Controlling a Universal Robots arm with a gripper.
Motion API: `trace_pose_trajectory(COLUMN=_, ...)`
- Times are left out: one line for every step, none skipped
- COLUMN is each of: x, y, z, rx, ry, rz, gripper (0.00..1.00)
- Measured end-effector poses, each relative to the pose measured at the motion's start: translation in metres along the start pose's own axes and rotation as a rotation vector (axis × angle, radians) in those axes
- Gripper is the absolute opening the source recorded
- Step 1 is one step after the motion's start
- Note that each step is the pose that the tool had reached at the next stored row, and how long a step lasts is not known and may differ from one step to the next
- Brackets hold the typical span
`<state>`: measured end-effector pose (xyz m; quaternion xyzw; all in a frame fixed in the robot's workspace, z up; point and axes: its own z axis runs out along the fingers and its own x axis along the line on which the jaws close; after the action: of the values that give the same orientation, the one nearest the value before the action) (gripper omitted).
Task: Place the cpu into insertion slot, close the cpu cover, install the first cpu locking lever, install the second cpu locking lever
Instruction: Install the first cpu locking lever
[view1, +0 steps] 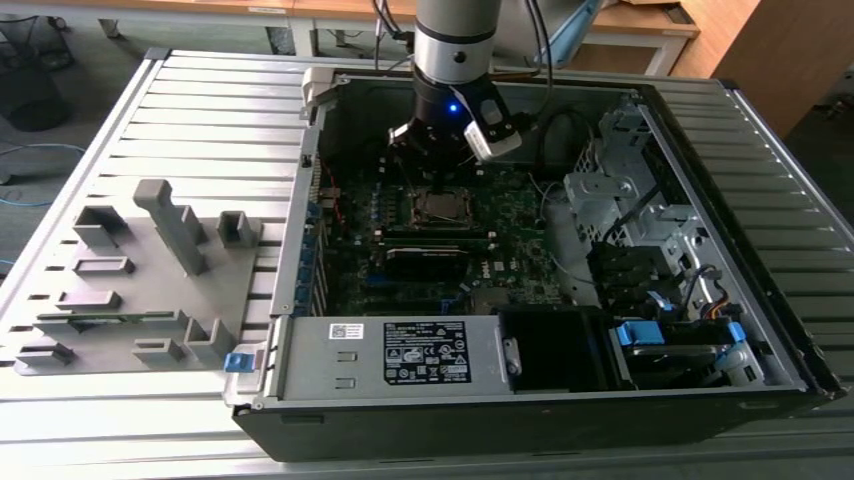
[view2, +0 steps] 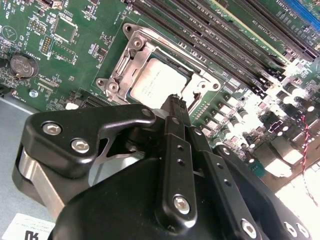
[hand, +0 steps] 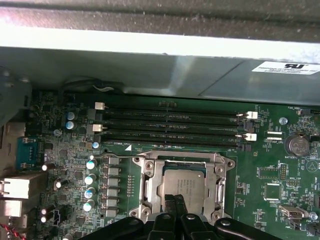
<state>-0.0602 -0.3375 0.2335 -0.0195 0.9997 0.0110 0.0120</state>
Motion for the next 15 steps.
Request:
trace_pose_trajectory(x=0.0000, y=0.0001, z=-0.0003, rx=-0.0002, ry=-0.0001, rz=0.000, gripper=0.11)
trace_pose_trajectory(x=-0.0001, y=0.0001, z=-0.0004, rx=-0.0004, ry=-0.0003, rz=0.000, gripper=0.11)
trace_pose_trajectory(x=-0.0001, y=0.0001, z=-0.0004, rx=-0.0005, ry=-0.0003, rz=0.000, gripper=0.11)
trace_pose_trajectory(x=0.0000, y=0.0001, z=-0.0005, rx=-0.0002, ry=-0.0002, rz=0.000, gripper=0.11)
trace_pose_trajectory(x=-0.0001, y=0.0001, z=-0.0006, rx=-0.0003, ry=-0.0002, rz=0.000, gripper=0.11)
trace_pose_trajectory(x=0.0000, y=0.0001, z=-0.0006, rx=-0.0003, ry=-0.0002, rz=0.000, gripper=0.11)
trace_pose_trajectory(x=0.0002, y=0.0001, z=-0.0006, rx=-0.0002, ry=-0.0001, rz=0.000, gripper=0.11)
trace_pose_trajectory(x=0.0005, y=0.0001, z=-0.0007, rx=-0.0001, ry=-0.0001, rz=0.000, gripper=0.11)
trace_pose_trajectory(x=0.0007, y=0.0001, z=-0.0007, rx=-0.0001, ry=-0.0001, rz=0.000, gripper=0.11)
trace_pose_trajectory(x=0.0010, y=0.0001, z=-0.0006, rx=-0.0001, ry=-0.0001, rz=0.000, gripper=0.11)
trace_pose_trajectory(x=0.0014, y=0.0001, z=-0.0006, rx=-0.0002, ry=-0.0001, rz=0.000, gripper=0.11)
trace_pose_trajectory(x=0.0017, y=0.0002, z=-0.0006, rx=-0.0002, ry=-0.0001, rz=0.000, gripper=0.11)
trace_pose_trajectory(x=0.0020, y=0.0002, z=-0.0006, rx=-0.0002, ry=-0.0001, rz=0.000, gripper=0.11)
trace_pose_trajectory(x=0.0020, y=0.0002, z=-0.0006, rx=-0.0002, ry=-0.0002, rz=0.000, gripper=0.11)
trace_pose_trajectory(x=0.0021, y=0.0002, z=-0.0006, rx=-0.0002, ry=-0.0001, rz=0.000, gripper=0.11)
